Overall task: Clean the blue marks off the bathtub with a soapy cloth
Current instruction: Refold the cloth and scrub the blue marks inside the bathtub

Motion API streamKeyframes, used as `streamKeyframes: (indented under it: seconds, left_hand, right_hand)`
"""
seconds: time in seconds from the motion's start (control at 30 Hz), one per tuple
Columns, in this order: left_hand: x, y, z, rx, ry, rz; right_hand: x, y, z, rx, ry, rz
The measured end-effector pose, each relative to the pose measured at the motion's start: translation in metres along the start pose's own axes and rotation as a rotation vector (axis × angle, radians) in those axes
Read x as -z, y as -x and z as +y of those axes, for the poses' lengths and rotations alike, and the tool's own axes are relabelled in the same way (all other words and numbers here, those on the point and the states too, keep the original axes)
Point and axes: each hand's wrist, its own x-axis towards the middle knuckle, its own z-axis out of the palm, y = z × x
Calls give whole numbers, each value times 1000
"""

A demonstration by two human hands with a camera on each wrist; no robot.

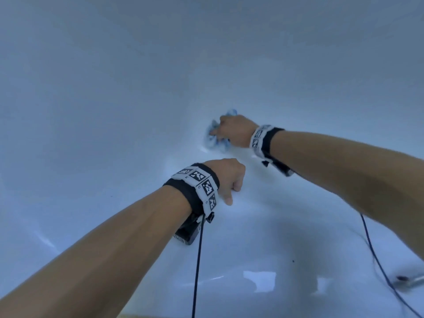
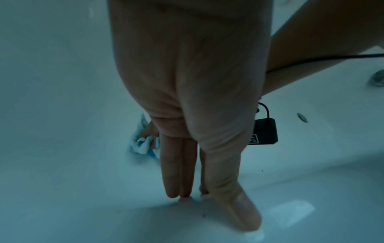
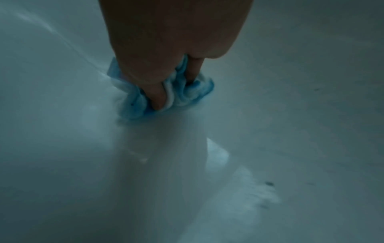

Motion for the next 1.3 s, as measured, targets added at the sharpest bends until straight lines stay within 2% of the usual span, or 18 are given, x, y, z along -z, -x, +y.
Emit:
streamKeyframes:
  seconds: [0.07, 0.1, 0.17, 0.27, 0.3, 0.37, 0.5, 0.57, 0.63, 0.7, 0.77, 0.8, 0.9, 1.0, 1.07, 1.13, 1.23, 1.3]
  left_hand:
    - [2, -6, 3, -15, -31, -30]
    - [1, -8, 1, -16, -34, -25]
    - [-1, -7, -4, -12, -20, -1]
    - [-4, -3, -10, -5, 46, 26]
    - [-6, -1, -9, -1, 60, 24]
    - [-4, 0, -6, 7, 51, 9]
    - [3, -1, 0, 41, 17, -15]
    - [5, -4, 1, 48, -3, -32]
    - [5, -7, 1, 53, -10, -44]
    - [3, -9, -2, 53, -1, -45]
    - [0, -10, -8, 59, 32, -35]
    - [-1, -10, -11, 64, 51, -30]
    - [-4, -10, -16, 65, 87, -26]
    - [-4, -10, -16, 69, 86, -26]
    - [-2, -8, -13, 72, 83, -31]
    - [1, -6, -7, 83, 66, -41]
    - [5, -6, 2, 89, 22, -50]
    - [5, -6, 3, 87, 14, -49]
  right_hand:
    - [10, 1, 44, -50, 85, 38]
    - [22, -3, 74, -142, 122, 153]
    - [51, -6, 133, -451, 156, 417]
    - [57, -16, 154, -757, -57, 551]
    - [47, -18, 145, -773, -89, 565]
    - [21, -10, 118, -626, -104, 529]
    - [-21, 46, 80, -217, -87, 159]
    - [-20, 65, 89, -151, 9, 69]
    - [3, 70, 108, -118, 9, 193]
    - [33, 60, 151, -161, -17, 520]
    - [63, 58, 194, -399, 5, 712]
    - [72, 58, 213, -534, -29, 719]
    - [66, 59, 224, -752, -105, 629]
    - [36, 51, 192, -723, -196, 647]
    - [17, 52, 167, -648, -168, 563]
    - [-7, 64, 147, -484, -182, 388]
    - [-28, 100, 110, -136, -145, -40]
    - [-33, 109, 104, 93, 13, -191]
